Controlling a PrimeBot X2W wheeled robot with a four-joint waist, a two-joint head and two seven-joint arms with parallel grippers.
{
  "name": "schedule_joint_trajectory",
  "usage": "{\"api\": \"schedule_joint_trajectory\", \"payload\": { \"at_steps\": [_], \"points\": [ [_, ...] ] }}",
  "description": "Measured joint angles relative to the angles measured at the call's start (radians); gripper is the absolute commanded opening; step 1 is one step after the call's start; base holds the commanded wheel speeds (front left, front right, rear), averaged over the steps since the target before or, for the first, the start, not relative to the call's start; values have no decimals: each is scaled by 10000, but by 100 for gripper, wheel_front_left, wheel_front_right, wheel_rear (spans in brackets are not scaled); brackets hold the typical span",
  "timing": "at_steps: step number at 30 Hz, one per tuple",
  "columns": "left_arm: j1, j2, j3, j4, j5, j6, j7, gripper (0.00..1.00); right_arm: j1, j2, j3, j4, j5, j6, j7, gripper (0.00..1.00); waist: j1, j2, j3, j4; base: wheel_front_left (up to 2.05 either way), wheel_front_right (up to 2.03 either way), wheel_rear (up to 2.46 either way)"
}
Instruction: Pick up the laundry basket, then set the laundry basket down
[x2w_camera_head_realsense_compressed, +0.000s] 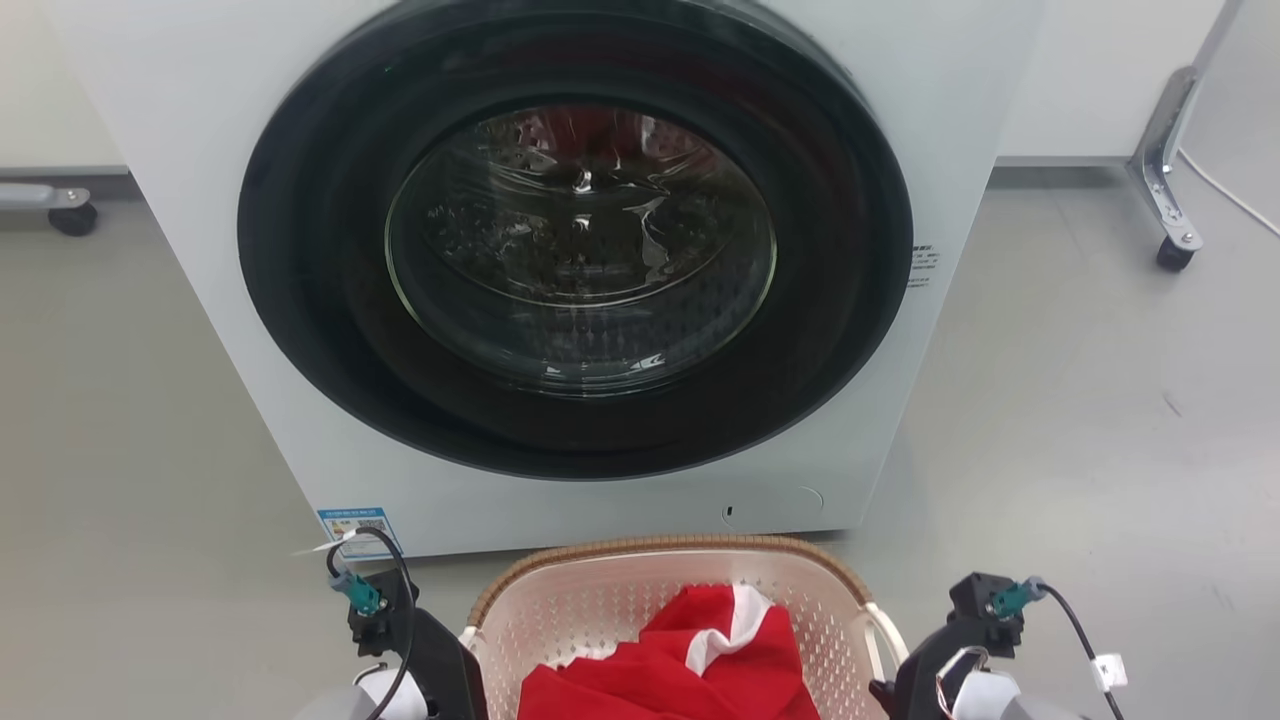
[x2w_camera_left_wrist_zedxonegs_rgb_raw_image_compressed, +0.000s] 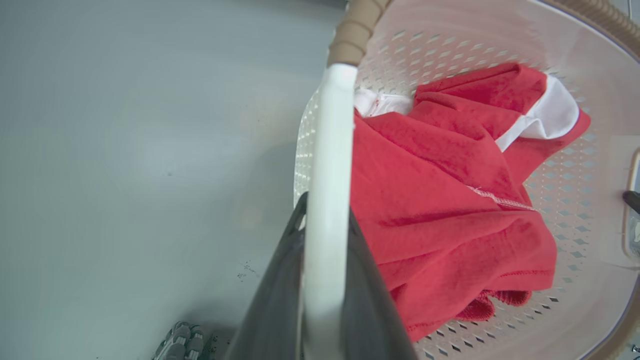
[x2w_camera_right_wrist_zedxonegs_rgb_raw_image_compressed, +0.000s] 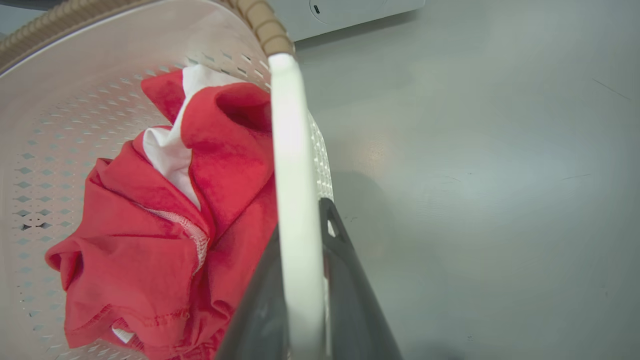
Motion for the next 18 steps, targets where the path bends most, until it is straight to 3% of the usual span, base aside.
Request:
{"api": "schedule_joint_trajectory", "payload": {
  "at_steps": [18],
  "points": [
    [441,-6,-35,12,-31,0,138,0,560,35,84,13,334,0,13,0,1,0,-392,72,0,0,0]
  ]
}}
